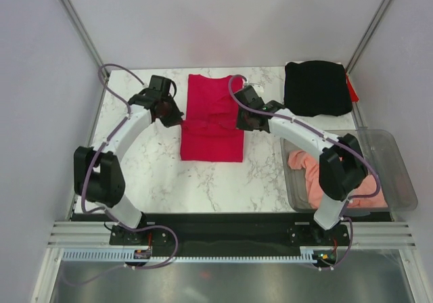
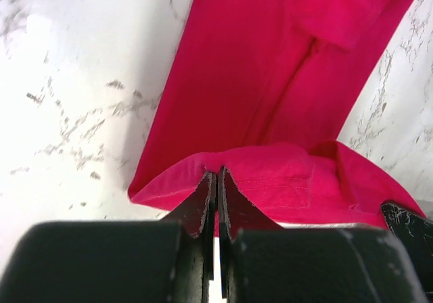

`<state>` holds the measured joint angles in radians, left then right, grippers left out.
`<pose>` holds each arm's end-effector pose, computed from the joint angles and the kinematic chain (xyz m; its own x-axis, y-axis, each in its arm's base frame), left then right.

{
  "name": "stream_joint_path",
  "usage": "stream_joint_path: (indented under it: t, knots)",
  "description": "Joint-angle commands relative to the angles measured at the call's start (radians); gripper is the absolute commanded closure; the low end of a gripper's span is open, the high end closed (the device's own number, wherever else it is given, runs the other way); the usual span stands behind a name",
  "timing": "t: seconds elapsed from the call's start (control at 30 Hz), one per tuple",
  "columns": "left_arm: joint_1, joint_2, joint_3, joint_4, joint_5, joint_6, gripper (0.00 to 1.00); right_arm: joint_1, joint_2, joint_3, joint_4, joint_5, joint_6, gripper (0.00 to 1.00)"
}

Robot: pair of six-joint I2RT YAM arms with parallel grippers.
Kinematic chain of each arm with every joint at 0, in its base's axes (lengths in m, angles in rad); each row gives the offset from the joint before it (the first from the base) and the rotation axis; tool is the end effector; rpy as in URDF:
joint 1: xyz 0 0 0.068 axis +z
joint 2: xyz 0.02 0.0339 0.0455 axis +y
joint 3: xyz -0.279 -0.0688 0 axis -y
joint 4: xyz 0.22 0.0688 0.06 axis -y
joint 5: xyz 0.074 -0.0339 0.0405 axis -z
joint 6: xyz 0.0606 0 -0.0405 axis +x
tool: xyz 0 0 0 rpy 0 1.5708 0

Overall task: Fold and stack the t-shirts
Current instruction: Fold the tshirt

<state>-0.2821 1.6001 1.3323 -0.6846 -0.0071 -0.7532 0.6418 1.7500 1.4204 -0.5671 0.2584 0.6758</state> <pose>0.3211 -0.0926 0.2824 -0.7586 -0.4922 -0.4269 -0.3351 0.8566 -0.3923 0.3137 0.2151 0.2700 -0.7704 0.1792 -0.6119 0.0396 0.9713 0.2347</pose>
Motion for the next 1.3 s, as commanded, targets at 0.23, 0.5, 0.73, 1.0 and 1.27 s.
stream_joint_path:
  t: [0.23,0.5,0.73,1.0,1.27]
  knots:
    - [0.035,0.277,0.186,0.065,0.087,0.103,0.98,-0.082,0.215,0.187,0.041,-0.105,-0.12,1.0]
    - [0.066,0.34,0.208,0.1,0.093,0.109,0.98,-0.123,0.284,0.232,0.078,-0.136,-0.145,1.0]
    - [0.089,0.408,0.238,0.106,0.124,0.106,0.98,-0.154,0.348,0.256,0.09,-0.172,-0.157,1.0]
    - [0.121,0.43,0.346,0.03,0.231,0.091,0.13,-0.165,0.378,0.382,0.039,-0.214,-0.166,0.16]
    - [0.173,0.141,0.277,-0.064,0.197,0.199,0.08,-0.047,0.195,0.264,0.033,-0.163,-0.168,0.14]
